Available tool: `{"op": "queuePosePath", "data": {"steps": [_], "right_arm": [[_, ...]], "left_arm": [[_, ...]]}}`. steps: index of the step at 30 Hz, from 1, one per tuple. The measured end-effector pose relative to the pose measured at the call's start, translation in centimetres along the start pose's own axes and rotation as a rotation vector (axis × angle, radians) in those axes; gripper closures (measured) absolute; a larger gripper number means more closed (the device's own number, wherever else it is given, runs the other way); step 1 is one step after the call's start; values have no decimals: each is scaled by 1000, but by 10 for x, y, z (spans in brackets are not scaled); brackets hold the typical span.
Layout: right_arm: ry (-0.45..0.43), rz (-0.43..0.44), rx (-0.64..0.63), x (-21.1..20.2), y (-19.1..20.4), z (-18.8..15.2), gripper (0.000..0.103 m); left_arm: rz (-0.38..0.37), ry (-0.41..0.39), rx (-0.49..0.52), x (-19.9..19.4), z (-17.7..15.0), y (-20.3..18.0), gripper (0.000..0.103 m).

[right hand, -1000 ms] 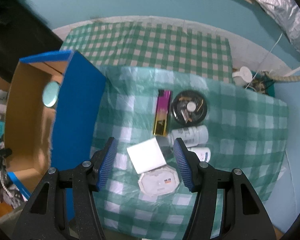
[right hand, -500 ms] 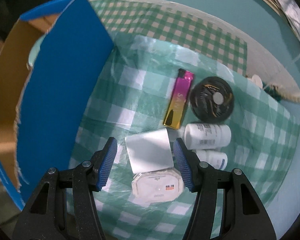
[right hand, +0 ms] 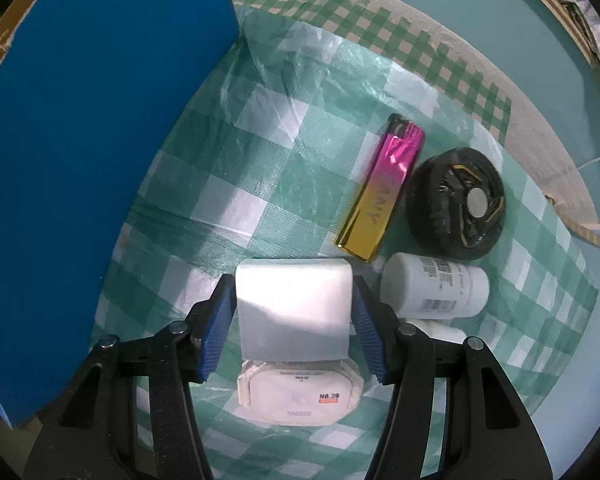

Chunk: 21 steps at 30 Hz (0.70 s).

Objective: Organize rigid objects
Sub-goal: 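Move the right tool to the white square box and grasp it, then carry the white square box into the cardboard box and open the right tool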

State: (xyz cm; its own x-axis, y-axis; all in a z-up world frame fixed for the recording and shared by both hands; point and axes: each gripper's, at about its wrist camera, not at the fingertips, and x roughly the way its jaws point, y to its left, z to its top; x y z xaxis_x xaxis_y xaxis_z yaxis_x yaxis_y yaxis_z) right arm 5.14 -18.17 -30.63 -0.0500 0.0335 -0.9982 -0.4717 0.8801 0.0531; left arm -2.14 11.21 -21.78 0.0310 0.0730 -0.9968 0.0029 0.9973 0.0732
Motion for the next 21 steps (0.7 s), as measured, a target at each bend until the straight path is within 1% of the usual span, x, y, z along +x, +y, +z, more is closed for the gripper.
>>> {"op": "queuePosePath", "data": {"steps": [3,11,12,21], "right_arm": [[-11,-22,-5,2,2,0,52],[-25,-11,15,2,6,-3,53],[-30,-47,5,1,6,-4,53],[-76,-33,43,-13,11,-4,53]], "left_arm": [[0,0,0,0,0,0,98],[0,1,1,0,-1,-1,98],[0,1,2,0,-1,-1,98],[-2,2,12,0,-4,-2,98]]}}
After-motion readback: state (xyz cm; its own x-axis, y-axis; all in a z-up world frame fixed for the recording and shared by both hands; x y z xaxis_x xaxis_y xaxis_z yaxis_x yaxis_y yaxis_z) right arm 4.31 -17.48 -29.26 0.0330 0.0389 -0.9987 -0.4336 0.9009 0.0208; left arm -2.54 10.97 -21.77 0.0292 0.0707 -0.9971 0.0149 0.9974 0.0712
